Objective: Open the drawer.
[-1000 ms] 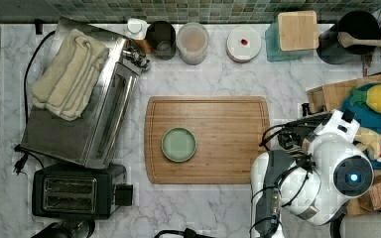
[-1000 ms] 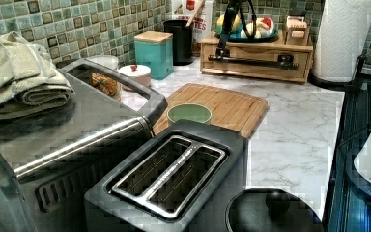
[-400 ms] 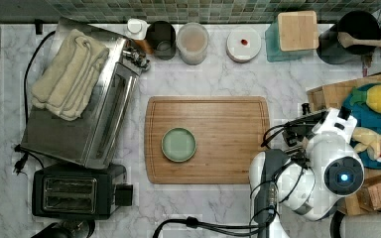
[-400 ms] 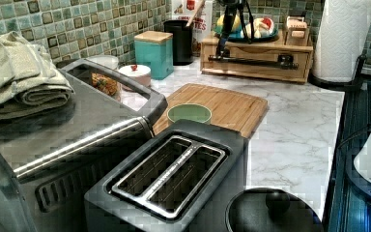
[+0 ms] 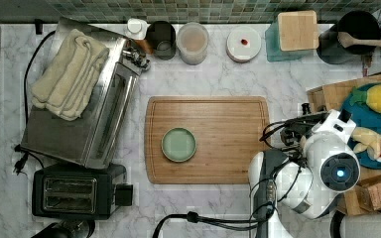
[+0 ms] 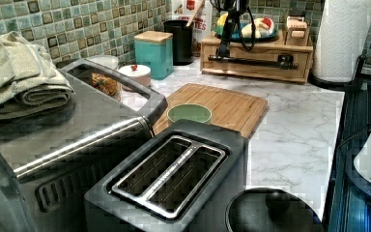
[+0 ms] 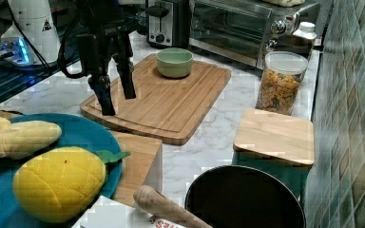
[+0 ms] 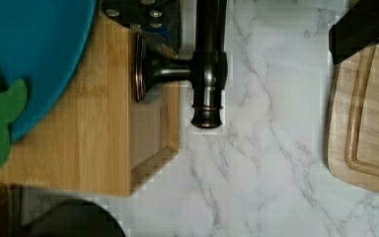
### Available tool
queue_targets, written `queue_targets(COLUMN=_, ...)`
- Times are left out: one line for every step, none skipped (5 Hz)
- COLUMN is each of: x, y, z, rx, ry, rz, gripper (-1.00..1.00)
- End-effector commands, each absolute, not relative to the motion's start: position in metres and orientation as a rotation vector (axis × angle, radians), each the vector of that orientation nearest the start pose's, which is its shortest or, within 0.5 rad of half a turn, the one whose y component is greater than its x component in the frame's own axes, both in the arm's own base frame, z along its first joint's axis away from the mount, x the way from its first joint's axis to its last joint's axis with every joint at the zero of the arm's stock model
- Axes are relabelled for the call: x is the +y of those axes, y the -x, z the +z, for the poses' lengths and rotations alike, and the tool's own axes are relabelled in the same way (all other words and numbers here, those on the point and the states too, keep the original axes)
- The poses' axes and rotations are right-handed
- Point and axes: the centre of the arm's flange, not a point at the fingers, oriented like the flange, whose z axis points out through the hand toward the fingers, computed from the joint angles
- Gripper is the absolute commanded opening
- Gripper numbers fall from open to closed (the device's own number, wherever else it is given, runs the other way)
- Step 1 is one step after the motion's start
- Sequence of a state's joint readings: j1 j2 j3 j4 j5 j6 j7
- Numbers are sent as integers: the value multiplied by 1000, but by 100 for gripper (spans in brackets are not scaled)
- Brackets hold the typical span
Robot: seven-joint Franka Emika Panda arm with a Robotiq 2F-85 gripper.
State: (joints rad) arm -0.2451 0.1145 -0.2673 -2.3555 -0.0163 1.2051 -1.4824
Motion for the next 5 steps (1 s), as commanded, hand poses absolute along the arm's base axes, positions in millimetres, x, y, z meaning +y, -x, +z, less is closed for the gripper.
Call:
queue_targets(x=-314, y=-434, z=288, rx=-186, ry=3367, rz=-278, gripper=100)
queue_targets(x=-309, y=-424, z=262, rx=-155, ry=3343, rz=-262, gripper=100)
queue_targets(x=-314, y=-414, z=247, rx=-152, ry=3353, rz=-212, gripper=100)
queue_targets(x=-315, y=-405, z=236, rx=-160, ry=3362, rz=-140, gripper=100)
queue_targets(x=-304, y=-398, z=225, rx=-162, ry=3350, rz=-120, gripper=100)
